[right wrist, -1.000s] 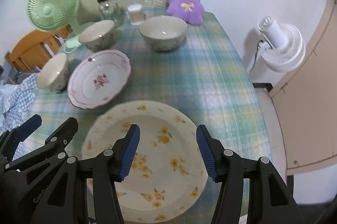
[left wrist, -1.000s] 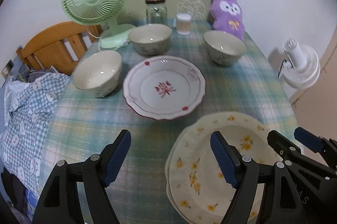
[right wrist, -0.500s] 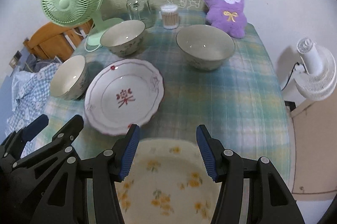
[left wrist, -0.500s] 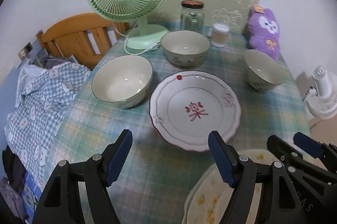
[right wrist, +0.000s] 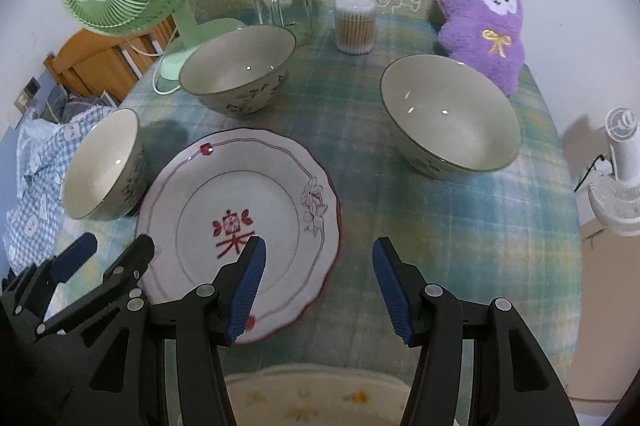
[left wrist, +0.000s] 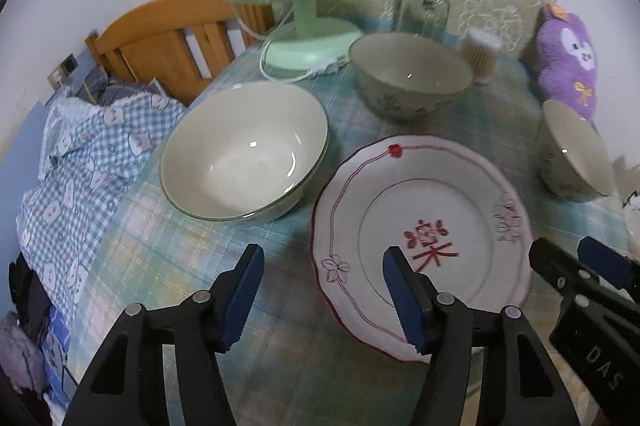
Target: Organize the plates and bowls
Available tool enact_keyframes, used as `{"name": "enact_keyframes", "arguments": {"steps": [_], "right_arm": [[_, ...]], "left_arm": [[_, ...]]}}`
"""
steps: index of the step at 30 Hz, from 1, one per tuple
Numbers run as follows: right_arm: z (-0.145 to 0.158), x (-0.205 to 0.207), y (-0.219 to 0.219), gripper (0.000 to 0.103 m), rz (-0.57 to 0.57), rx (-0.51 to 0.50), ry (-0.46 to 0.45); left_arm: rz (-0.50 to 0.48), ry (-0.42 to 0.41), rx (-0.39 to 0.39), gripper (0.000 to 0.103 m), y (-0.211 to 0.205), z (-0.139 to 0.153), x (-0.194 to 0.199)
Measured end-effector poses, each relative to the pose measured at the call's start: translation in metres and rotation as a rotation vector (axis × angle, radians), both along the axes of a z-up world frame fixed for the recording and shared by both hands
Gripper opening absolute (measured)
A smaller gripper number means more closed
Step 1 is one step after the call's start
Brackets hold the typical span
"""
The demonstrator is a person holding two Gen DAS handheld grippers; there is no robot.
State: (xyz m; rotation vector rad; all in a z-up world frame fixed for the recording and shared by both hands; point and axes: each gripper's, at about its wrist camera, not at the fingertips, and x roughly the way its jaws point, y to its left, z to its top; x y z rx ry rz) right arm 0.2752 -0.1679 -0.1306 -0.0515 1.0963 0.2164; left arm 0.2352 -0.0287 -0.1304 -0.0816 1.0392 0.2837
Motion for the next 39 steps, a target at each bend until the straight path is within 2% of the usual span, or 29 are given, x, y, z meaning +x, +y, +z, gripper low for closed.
{"name": "enact_keyframes", "arguments": {"steps": [4, 15, 21, 34, 39], "right_arm": [[-0.013, 0.016, 0.004, 0.059, 0.003, -0.015, 0.016], [-0.042, 0.042, 0.013, 0.054, 0.027, -0.037, 0.073], [-0.053, 0.052, 0.017, 0.04, 0.034, -0.041, 0.099], [-0.052, 0.049, 0.024, 0.04, 0.018, -0.062, 0.073], [-0.046, 0.042, 0.018, 0.04, 0.0, -0.065, 0.069]], "left_arm": [[0.0, 0.023, -0.011, 0.062, 0.0, -0.011, 0.006], [0.013, 0.082, -0.048, 0.045, 0.0, -0.035, 0.023], [0.028, 0.084, -0.051, 0.043, 0.002, -0.038, 0.028], [0.016, 0.058, -0.008, 0.04, -0.002, -0.037, 0.03], [-0.026, 0.052, 0.011, 0.04, -0.009, -0.032, 0.024]]}}
